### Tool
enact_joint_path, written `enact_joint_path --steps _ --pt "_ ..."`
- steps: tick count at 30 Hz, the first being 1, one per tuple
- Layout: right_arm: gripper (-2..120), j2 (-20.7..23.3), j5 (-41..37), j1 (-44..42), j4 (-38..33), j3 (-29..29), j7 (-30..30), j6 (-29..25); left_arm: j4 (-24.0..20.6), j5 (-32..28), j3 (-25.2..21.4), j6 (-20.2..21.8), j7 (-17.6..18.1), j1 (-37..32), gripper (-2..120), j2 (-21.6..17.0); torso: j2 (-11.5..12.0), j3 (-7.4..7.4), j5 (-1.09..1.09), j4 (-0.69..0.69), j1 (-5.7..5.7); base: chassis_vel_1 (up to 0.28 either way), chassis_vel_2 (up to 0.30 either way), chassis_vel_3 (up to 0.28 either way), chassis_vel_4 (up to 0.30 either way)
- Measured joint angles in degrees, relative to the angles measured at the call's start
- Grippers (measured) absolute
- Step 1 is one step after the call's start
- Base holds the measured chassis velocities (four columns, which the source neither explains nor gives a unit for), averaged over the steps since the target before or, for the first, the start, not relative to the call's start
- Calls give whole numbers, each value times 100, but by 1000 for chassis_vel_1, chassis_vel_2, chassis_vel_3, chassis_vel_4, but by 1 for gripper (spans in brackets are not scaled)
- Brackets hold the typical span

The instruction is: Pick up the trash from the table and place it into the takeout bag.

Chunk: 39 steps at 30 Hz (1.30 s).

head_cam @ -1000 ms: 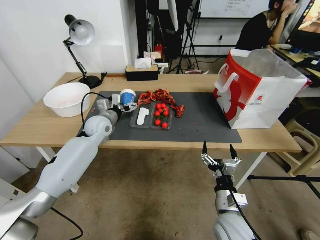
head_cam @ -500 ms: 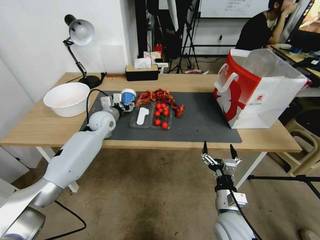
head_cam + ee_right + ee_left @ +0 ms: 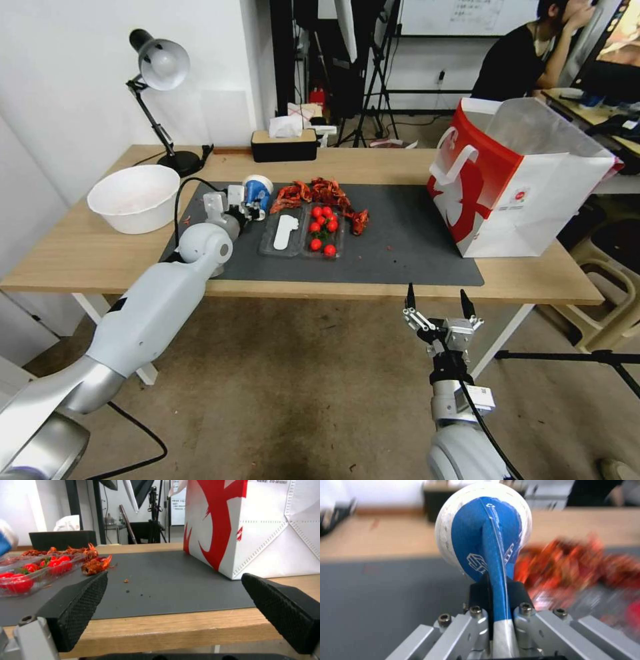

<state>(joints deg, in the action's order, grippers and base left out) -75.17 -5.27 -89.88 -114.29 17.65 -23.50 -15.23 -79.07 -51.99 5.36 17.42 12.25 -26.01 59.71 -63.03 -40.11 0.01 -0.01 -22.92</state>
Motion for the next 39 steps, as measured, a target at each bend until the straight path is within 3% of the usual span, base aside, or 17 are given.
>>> enact_joint_path --steps 3,10,17,23,29,39 --pt "100 -4 0 -8 -11 2 0 -1 -80 8 94 -266 -200 116 0 -17 0 0 -2 1 0 0 0 0 0" --pt "100 -5 2 -23 -44 21 0 -3 -319 -283 585 -1189 -1079 629 0 10 0 0 -1 2 0 0 0 0 0" --pt "100 -18 9 -36 -51 28 -1 -6 -335 -551 1145 -1458 -1491 1314 0 271 0 0 0 0 0 0 0 0 0" --pt "100 -24 12 -56 -68 66 -1 -12 -204 -698 1582 -1523 -1588 1861 0 586 1 0 0 0 1 0 0 0 0" --pt "100 -7 13 -70 -112 106 -5 -16 240 -833 2133 -1569 -1671 2596 0 1218 0 0 0 0 1 0 0 0 0" --pt "100 1 13 -39 -186 112 -15 20 624 -882 2452 -1574 -1707 3018 0 1798 0 0 0 0 1 0 0 0 0"
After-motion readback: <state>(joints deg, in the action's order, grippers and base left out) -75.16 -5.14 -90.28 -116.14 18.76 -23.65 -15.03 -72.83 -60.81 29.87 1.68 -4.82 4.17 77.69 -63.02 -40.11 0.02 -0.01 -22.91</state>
